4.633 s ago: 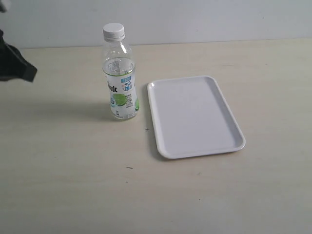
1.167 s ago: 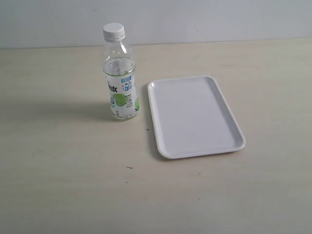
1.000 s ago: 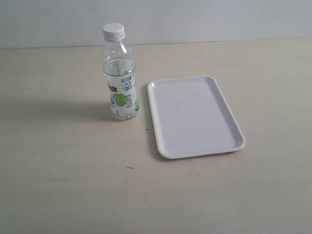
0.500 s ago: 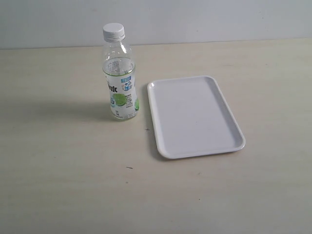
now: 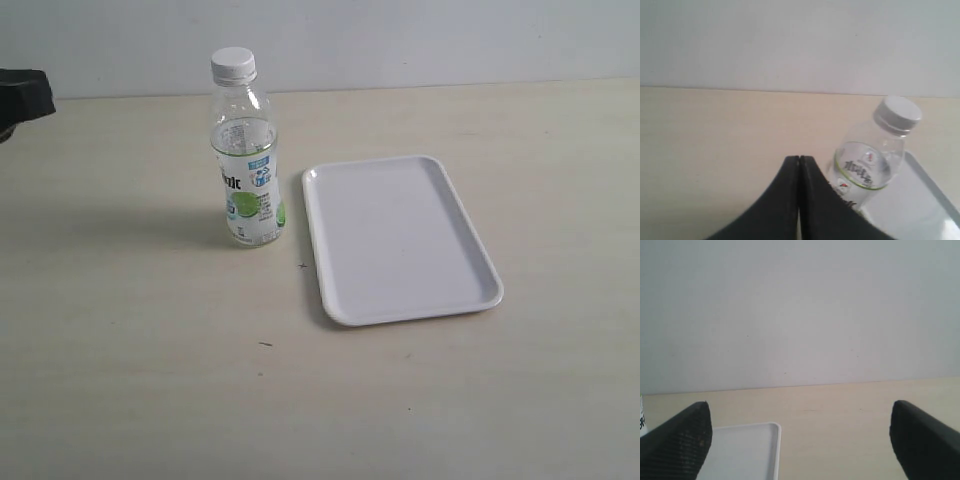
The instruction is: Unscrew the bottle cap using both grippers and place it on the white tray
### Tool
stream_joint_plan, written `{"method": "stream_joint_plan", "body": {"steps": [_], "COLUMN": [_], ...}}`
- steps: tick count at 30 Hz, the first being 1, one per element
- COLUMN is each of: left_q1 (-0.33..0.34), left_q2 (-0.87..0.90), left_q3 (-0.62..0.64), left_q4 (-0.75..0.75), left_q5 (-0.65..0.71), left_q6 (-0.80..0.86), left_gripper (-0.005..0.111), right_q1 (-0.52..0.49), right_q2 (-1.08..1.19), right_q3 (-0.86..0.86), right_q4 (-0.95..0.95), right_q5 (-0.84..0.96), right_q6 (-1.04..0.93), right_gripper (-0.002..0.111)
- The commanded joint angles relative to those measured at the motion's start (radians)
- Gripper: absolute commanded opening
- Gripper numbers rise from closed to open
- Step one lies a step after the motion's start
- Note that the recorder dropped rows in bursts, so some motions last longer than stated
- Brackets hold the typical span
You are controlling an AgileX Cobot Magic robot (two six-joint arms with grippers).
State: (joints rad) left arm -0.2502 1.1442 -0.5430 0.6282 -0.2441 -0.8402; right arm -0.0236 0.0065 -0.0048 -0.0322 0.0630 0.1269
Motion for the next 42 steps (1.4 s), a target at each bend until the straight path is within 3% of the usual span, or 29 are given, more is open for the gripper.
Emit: {"method": "stream_joint_plan", "body": {"steps": [1,4,10,13,18,20,27,42], "left_q1": [-0.004,-0.004,0.018,0.085,0.257,0.287,0.287,0.287], "left_q2": [0.038,0.091,0.167,0.165,0.158,0.160,0.160,0.160], "left_q3": [0.022,0.024,0.041,0.041,0.041,0.042,0.042,0.042], "left_q4": [0.277,0.387,0.401,0.403,0.478,0.513,0.673,0.752], "left_q5": [-0.273,-0.312,-0.312,-0.346,-0.541,-0.592,-0.529,-0.426], "left_q6": [-0.140,-0.163,-0.132,-0.125,-0.213,-0.222,-0.122,-0.114], "left_gripper": [0.000,0.000,0.000,0.000,0.000,0.000,0.000,0.000], "right_q1": [0.001,0.001,0.001,0.001,0.001,0.001,0.001,0.001], "right_q2": [-0.007,-0.007,-0.007,-0.007,-0.007,-0.007,-0.007,-0.007], "right_q3": [0.005,0.005,0.005,0.005,0.005,0.005,0.005,0.005], "right_q4": [-0.001,-0.001,-0.001,-0.001,-0.001,-0.001,-0.001,-0.001], "right_q5": [-0.005,-0.005,-0.005,-0.005,-0.005,-0.005,-0.005,-0.005], "right_q6": [0.001,0.001,0.001,0.001,0.001,0.001,0.001,0.001], "right_gripper": [0.091,0.091,0.091,0.091,0.091,0.091,0.091,0.091]}}
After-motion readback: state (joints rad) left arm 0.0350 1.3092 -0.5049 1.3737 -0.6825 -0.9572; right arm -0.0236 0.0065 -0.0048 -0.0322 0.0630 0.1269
